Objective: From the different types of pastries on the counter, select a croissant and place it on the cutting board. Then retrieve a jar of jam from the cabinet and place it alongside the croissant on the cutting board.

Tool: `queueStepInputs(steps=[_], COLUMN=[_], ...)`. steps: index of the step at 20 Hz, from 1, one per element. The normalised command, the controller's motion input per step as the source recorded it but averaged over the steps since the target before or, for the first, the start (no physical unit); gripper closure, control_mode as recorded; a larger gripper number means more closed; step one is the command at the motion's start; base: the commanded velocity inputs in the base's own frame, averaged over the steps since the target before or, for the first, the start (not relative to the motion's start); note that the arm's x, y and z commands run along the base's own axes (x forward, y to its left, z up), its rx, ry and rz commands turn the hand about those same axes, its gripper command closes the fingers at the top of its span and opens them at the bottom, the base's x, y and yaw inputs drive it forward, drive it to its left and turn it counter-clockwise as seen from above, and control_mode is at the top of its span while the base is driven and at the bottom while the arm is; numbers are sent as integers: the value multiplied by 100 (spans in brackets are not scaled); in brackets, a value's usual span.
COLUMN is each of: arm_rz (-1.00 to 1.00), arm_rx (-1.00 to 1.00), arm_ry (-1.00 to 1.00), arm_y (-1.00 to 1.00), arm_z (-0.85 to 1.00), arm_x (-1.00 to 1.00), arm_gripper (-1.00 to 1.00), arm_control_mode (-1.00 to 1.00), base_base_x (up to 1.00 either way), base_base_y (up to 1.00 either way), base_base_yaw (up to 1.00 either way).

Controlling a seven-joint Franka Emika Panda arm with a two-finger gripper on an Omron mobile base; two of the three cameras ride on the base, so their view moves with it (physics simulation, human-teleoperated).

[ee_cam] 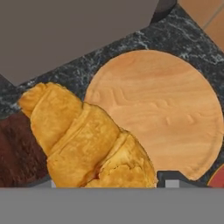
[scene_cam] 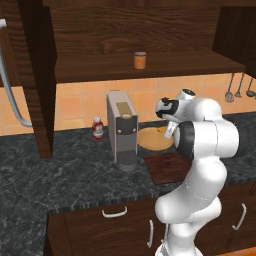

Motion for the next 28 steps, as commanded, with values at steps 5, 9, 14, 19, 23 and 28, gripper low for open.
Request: queueStepInputs(steps=[5,9,14,19,23,28], arm_rz=[-6,-7,-3,-3,-1,-1], arm_rx=[-4,0,-1,-8,-7,-7], arm_ry=[1,-7,-11,-1,1,3], arm_y=[0,-3,0,15,16,2], arm_z=[-4,-7,0,-9,-26,-48], arm_x=[-48,-97,-59,-14,-1,0], arm_gripper=[100,100,100,100,100,100], arm_control_mode=[-100,-100,-100,-100,-100,-100], base_base_x=[0,0,0,0,0,0], base_base_y=[0,0,0,0,0,0], base_base_yaw=[0,0,0,0,0,0])
